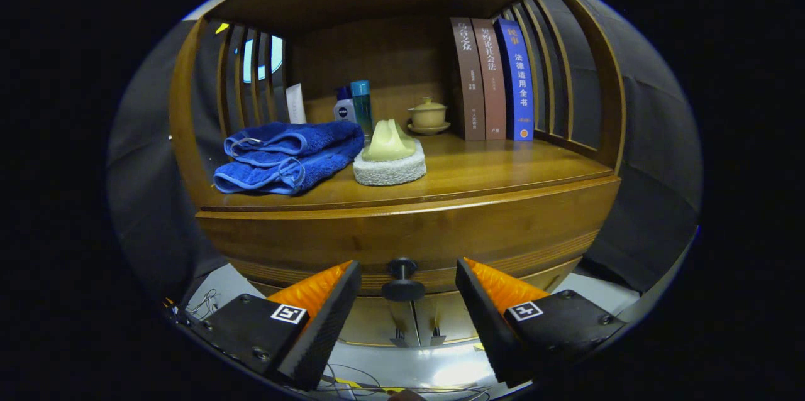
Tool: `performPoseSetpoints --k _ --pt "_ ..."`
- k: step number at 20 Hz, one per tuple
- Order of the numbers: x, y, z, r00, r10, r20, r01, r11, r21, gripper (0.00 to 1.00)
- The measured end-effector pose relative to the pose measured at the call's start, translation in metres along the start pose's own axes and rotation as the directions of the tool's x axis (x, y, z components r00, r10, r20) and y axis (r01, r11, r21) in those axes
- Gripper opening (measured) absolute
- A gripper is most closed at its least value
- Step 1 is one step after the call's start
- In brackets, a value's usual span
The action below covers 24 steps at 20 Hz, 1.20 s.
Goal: Pull open the drawer, take out the items inside it, and place them on the countertop above the cabinet.
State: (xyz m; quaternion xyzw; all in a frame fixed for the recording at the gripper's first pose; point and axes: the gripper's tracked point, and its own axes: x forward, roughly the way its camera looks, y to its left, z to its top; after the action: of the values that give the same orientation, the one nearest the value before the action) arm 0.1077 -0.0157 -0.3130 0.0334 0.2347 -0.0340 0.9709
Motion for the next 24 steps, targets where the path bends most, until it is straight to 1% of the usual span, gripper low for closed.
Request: performPoseSetpoints --k 3,5,9,10,12,17,19,21,24 --pt "-0.03 0.001 0.035 0.999 0.016 0.048 -0.017 1.0 0.017 1.0" --pt "-0.049 0.003 0.072 0.993 0.024 0.112 -0.026 1.0 0.014 1.0" --pt "-0.105 0.013 0.163 0.965 0.037 0.26 -0.037 0.999 -0.003 0.99" --pt "-0.121 0.016 0.181 0.958 0.04 0.282 -0.039 0.999 -0.01 0.99" --pt "-0.151 0.029 0.209 0.944 0.068 0.322 -0.067 0.998 -0.015 0.99" --pt "-0.204 0.038 0.244 0.93 0.079 0.358 -0.071 0.997 -0.036 0.99" --pt "-0.227 0.042 0.256 0.913 0.086 0.399 -0.078 0.996 -0.036 0.99" --pt "-0.241 0.044 0.256 0.905 0.082 0.417 -0.067 0.996 -0.05 0.99" --pt "-0.254 0.052 0.251 0.907 0.091 0.412 -0.051 0.993 -0.107 0.99"
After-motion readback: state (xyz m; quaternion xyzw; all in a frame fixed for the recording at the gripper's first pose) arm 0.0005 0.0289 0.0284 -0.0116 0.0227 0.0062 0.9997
